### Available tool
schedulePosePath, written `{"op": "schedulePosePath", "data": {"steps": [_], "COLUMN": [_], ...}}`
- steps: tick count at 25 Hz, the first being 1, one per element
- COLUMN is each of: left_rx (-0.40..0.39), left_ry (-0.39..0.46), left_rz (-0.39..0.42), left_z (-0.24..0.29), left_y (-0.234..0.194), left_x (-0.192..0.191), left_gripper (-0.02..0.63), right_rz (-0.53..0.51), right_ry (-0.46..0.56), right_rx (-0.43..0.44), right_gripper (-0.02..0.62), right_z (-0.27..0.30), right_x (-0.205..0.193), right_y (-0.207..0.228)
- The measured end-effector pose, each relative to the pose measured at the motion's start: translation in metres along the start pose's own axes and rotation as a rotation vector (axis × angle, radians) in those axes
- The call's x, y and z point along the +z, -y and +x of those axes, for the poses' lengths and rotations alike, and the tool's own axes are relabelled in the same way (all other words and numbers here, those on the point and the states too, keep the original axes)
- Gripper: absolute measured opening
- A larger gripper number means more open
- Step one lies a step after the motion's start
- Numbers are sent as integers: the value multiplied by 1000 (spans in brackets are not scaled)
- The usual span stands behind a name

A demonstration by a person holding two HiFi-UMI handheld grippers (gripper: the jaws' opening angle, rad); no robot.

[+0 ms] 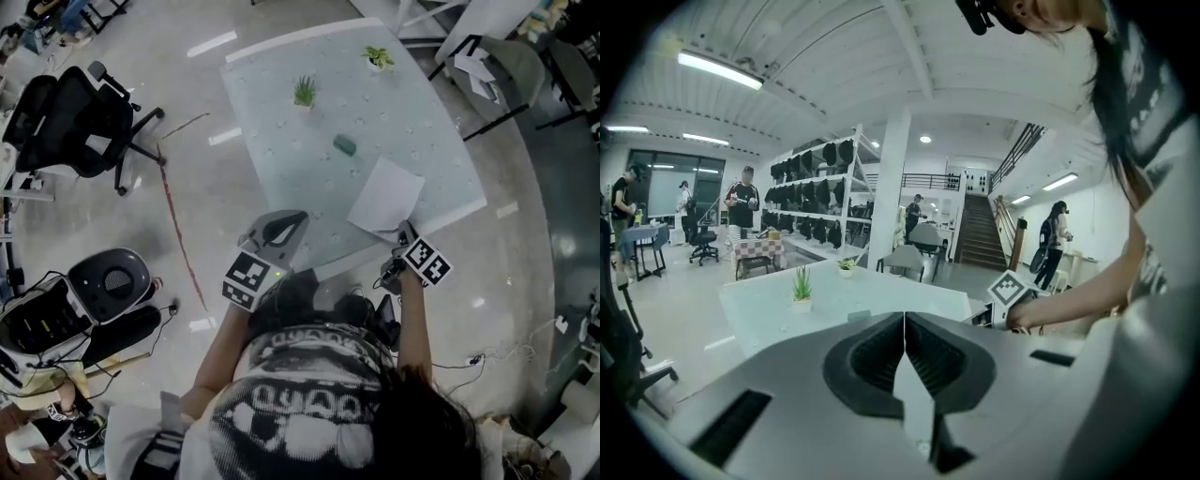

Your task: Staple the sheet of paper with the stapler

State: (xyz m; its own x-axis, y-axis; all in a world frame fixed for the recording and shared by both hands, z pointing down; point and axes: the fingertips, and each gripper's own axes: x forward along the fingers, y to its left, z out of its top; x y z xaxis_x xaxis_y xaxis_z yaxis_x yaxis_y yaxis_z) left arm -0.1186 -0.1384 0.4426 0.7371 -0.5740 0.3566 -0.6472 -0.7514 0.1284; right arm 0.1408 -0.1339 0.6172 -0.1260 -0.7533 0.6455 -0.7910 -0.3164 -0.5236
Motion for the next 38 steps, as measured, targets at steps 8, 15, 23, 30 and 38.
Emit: {"op": "schedulePosePath", "data": {"steps": [8, 15, 23, 30, 38], "left_rx": [28, 34, 19, 0, -6], "left_ry": [-30, -41, -58, -74, -86], "left_rz": [-8, -10, 20, 22, 27], "left_z": [-15, -19, -16, -14, -14], "left_y": [-33, -48, -52, -51, -49], "left_x": [-13, -14, -19, -24, -27], "left_gripper": [5, 5, 5, 5, 5], "right_rz": [-115, -272, -263, -229, -206], "right_ry": [38, 126, 222, 263, 183], "right_rx": [74, 93, 197, 245, 203], "right_gripper": [5, 5, 5, 5, 5], "right_z": [22, 23, 8, 0, 15], "right_x": [2, 6, 11, 19, 3], "right_y": [-43, -65, -84, -97, -87]}}
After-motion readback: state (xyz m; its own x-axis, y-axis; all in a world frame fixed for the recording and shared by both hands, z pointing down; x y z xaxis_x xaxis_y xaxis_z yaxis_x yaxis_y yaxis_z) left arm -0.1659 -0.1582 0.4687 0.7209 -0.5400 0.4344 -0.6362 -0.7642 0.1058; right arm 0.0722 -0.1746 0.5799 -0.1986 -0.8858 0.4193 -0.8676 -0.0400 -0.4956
